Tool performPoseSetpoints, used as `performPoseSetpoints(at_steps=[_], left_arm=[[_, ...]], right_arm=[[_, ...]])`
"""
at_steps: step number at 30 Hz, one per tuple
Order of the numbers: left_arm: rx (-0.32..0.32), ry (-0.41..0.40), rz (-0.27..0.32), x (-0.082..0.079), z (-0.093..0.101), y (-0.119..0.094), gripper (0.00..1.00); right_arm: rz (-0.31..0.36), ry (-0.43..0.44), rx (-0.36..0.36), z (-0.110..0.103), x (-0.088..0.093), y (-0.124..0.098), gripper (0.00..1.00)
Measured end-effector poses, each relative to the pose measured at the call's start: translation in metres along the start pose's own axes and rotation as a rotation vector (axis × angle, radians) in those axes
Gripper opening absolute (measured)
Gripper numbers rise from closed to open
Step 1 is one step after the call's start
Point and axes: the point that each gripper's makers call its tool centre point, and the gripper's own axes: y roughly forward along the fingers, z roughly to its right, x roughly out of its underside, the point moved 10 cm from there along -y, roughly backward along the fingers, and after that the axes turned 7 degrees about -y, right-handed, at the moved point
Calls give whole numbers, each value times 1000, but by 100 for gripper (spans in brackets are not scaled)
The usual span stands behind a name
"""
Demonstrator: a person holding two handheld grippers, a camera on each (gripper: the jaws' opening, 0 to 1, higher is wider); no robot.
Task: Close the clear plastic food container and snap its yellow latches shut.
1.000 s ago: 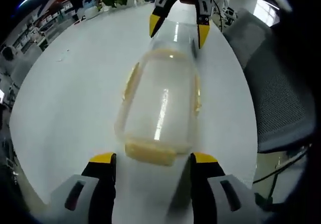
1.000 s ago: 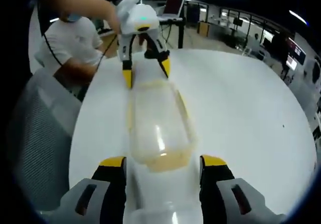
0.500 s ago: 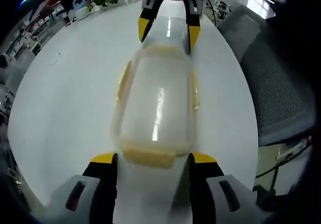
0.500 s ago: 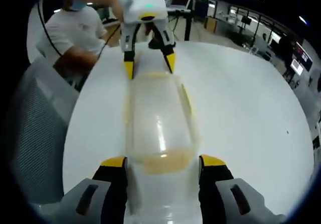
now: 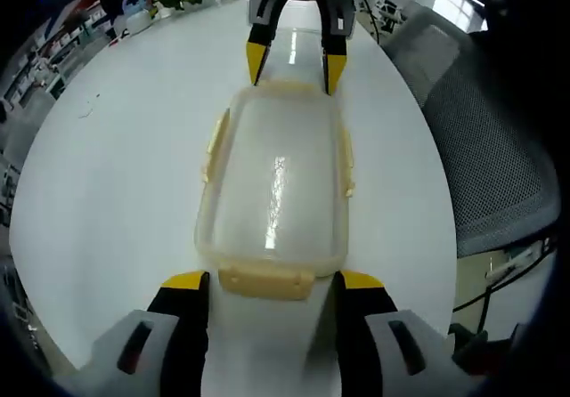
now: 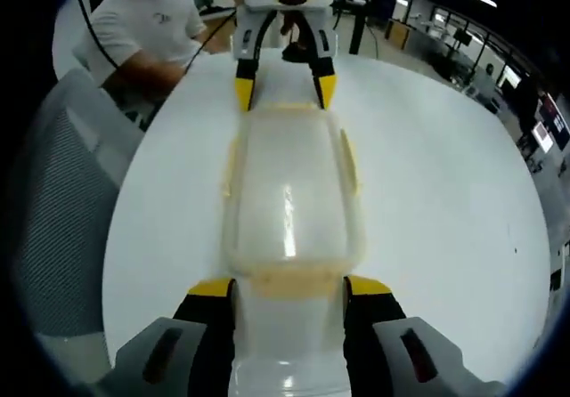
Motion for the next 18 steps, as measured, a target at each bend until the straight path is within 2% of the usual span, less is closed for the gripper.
performPoseSetpoints(at_steps=[5,11,14,18], left_arm=[[1,3,-5,0,1,0,56],[5,19,-21,-3,2,1,54],[7,21,-23,-3,3,1,52],[10,22,-5,-1,2,-1,50]], right_arm=[[-25,-34,-1,-2,-2,5,46],[-28,2,-4,2,-5,6,46],[-47,21,-11,3,-7,7,40],[-59,19,-37,6,-6,7,39]])
